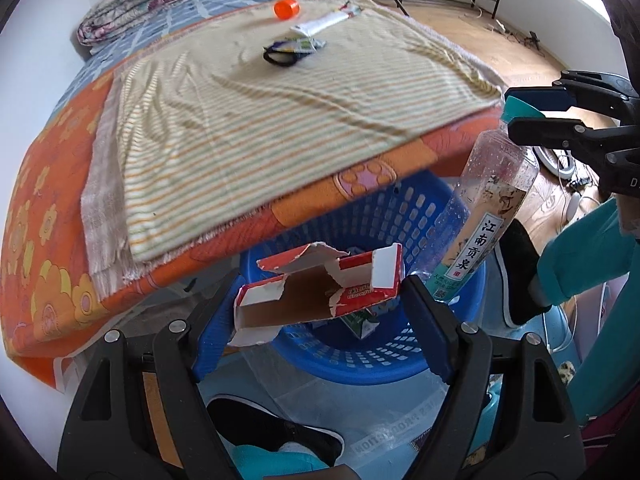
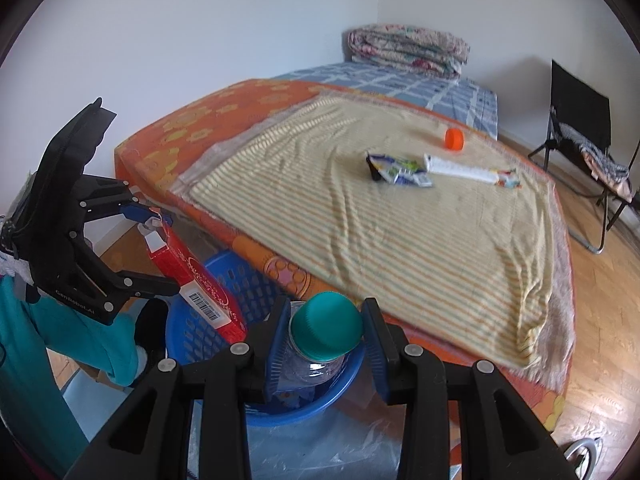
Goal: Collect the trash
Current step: 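Carry box and bottle over the blue basket and open both tools, then raise both tools from the basket back toward the towel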
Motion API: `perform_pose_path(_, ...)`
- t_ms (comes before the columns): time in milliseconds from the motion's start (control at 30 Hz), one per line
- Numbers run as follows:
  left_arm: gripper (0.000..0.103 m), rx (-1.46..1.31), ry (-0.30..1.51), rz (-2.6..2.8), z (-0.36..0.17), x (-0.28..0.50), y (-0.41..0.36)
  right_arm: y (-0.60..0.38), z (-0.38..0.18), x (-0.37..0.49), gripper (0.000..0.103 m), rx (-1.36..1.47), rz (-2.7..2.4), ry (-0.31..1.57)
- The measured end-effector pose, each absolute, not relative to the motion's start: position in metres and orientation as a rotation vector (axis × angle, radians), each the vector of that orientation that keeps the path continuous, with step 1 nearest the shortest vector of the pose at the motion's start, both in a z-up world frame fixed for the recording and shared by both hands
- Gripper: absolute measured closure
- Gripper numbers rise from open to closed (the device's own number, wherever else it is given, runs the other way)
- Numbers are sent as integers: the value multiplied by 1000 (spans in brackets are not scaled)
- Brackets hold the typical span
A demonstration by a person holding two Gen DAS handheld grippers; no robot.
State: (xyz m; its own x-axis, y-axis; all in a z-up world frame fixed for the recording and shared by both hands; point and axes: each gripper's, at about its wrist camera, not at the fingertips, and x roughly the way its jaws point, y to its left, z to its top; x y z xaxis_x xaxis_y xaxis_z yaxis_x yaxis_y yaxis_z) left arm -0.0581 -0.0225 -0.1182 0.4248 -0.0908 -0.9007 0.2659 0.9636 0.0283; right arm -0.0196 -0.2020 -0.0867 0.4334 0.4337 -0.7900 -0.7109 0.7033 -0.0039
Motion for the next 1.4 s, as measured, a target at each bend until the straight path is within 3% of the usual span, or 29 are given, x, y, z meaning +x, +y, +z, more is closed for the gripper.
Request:
perform_pose_path(267, 20, 156, 1151, -224, -129, -53, -22, -204, -102, -12, 64, -322, 732, 938)
perform_pose_path(333, 20, 143, 1158, -223, -130, -51, -21, -205, -103, -11, 42, -312, 722, 945)
perform_pose_path(400, 20, 139, 1161, -219, -131, -49, -20, -208, -102, -9, 33, -291, 716, 944)
perform_pose_path(1400, 20, 120, 1143, -224, -125, -34, -30, -213, -100, 4, 21, -252, 654, 958)
